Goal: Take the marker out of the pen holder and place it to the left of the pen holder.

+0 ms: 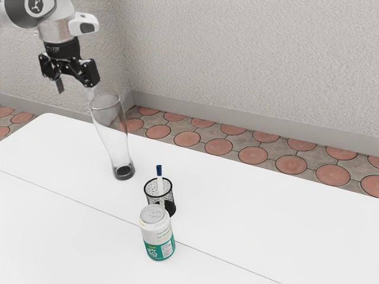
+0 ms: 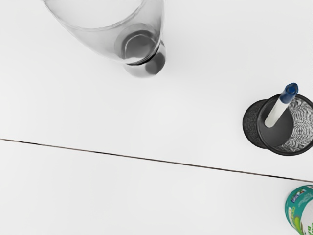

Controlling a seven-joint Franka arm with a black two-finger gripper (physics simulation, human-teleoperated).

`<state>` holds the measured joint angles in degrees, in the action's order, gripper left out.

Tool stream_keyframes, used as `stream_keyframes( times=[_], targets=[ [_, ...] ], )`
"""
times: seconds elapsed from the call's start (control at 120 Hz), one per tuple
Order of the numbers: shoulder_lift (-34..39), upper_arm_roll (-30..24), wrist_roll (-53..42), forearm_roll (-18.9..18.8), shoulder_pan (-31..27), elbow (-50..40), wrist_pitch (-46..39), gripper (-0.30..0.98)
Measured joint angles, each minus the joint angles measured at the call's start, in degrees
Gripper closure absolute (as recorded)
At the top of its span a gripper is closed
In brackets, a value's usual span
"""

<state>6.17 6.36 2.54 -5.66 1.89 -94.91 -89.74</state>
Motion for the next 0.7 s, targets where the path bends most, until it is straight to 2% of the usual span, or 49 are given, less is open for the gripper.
stream_keyframes(
  times=[0.167,0.267,0.567,0.7],
  targets=[
    [-0.1,-1.1,1.2,-1.0,1.4,-0.4,-0.7,0.00],
    [-1.3,-2.9,2.1,-1.3,1.7,-4.4,-3.6,0.00],
    [-5.2,-4.2,5.6,0.6,5.0,-17.2,-20.1,0.00],
    [-6.9,-4.9,7.4,1.8,5.2,-19.6,-25.6,0.00]
  ],
)
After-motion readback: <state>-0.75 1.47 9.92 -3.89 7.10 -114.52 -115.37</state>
